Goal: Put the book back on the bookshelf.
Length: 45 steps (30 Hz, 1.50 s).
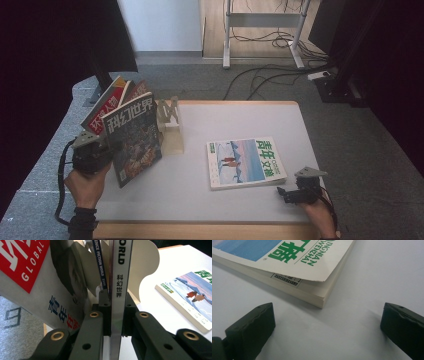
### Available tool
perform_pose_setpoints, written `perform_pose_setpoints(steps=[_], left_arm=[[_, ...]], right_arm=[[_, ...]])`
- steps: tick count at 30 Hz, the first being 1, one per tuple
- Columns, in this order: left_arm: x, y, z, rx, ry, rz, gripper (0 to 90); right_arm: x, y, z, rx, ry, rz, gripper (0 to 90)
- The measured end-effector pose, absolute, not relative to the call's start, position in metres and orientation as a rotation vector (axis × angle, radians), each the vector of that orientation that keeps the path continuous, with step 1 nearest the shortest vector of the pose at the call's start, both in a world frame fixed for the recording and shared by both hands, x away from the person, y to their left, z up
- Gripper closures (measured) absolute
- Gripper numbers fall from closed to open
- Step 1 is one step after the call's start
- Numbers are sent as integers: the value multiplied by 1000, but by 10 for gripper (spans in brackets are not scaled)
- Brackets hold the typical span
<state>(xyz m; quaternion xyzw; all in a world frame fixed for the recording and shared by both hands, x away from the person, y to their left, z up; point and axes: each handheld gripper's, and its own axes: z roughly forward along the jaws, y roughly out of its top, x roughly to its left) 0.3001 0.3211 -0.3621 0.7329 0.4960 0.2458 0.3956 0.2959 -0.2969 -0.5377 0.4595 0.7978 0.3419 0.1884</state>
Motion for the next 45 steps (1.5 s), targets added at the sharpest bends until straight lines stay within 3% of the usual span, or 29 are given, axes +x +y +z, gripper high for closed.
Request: perform_pose_setpoints(steps=[16, 30, 45], left_arm=[[309, 314, -363, 1851, 1267, 623, 826], [322, 312, -363, 1984, 1262, 499, 823], [325, 318, -355, 1801, 1275, 576, 829]], right_arm=[[296, -297, -538, 1290, 2247, 963, 0], [296, -297, -538, 1286, 2248, 963, 0], [296, -297, -538, 1285, 2249, 964, 0]])
